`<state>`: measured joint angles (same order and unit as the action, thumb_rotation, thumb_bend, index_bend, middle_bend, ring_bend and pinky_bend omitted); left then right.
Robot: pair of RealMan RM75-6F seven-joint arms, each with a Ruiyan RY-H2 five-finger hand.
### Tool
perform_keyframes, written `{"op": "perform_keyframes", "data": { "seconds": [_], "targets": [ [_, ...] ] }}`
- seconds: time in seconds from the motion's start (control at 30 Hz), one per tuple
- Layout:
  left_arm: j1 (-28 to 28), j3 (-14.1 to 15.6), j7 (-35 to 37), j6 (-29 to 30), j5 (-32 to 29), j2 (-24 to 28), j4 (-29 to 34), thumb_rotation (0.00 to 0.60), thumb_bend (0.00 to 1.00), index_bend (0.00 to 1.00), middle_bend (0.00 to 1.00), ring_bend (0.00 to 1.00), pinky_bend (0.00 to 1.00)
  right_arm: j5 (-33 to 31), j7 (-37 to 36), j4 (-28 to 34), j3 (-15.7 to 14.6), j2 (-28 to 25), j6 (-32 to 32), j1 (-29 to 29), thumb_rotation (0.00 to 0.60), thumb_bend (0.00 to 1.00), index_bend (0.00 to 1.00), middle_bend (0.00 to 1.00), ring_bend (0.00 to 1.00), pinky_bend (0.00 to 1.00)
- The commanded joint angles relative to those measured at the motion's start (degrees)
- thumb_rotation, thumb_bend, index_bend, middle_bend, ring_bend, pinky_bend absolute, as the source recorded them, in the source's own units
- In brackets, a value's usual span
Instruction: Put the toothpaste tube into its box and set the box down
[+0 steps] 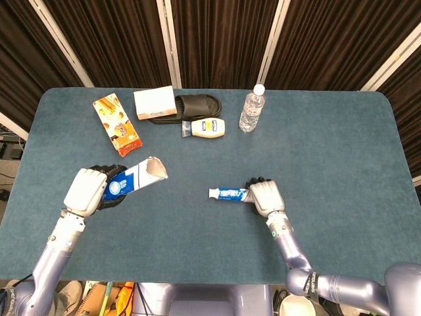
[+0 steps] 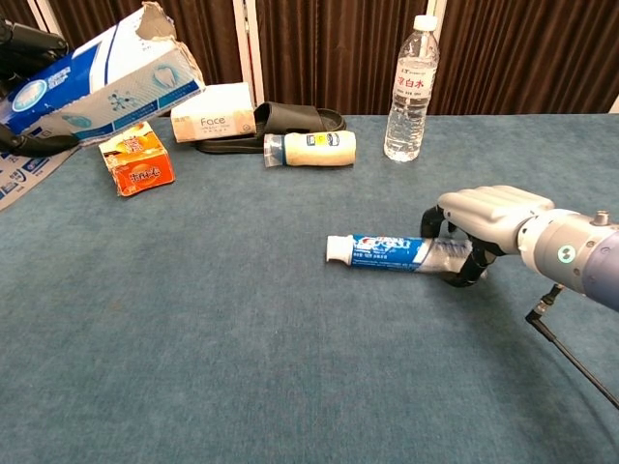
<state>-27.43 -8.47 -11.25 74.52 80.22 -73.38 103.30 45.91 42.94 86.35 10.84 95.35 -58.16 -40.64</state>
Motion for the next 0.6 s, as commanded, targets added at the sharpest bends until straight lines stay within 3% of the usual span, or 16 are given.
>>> {"op": "perform_keyframes", "data": {
  "seconds": [0.03,0.17,0.4,0.6],
  "targets": [
    [0.0,0.1,0.0,-0.3,-0.1,-0.1,-0.2,0.6,0.42,0.41,0.57,0.54,0.55,0.4,-0.4,-0.5,-0.6,0.4,0.2,-0.1,0.6,0.49,0.76,0.68,0.6,0.74],
    [-0.1,0.2,0.0,-0.4,0.0,-0.2,-0.4,0.6,0.42,0.41,0.57,0.54,0.55,1.4,-1.7,0.2,-1.0,0.4,0.0,0.1,0.6,0.59,0.88,0.77,0.68,0.81],
    [0.0,0.8,0.3,-1.1,0.3,-0.7,-1.1,0.6,0.42,0.42,0.57,0.54,0.55,6.0,-5.0,5.0,-1.0,-3.1,-1.6,1.1,0.6,0.61,0.88,0.77,0.68,0.81],
    [-1.0,1.5,4.7,-4.2,0.4,-1.7,-2.3,0.6,0.42,0.43,0.57,0.55,0.55,13.4,-9.3,12.2,-0.3,-11.1,-3.3,2.3,0.6,0.61,0.9,0.78,0.68,0.81]
  ]
}}
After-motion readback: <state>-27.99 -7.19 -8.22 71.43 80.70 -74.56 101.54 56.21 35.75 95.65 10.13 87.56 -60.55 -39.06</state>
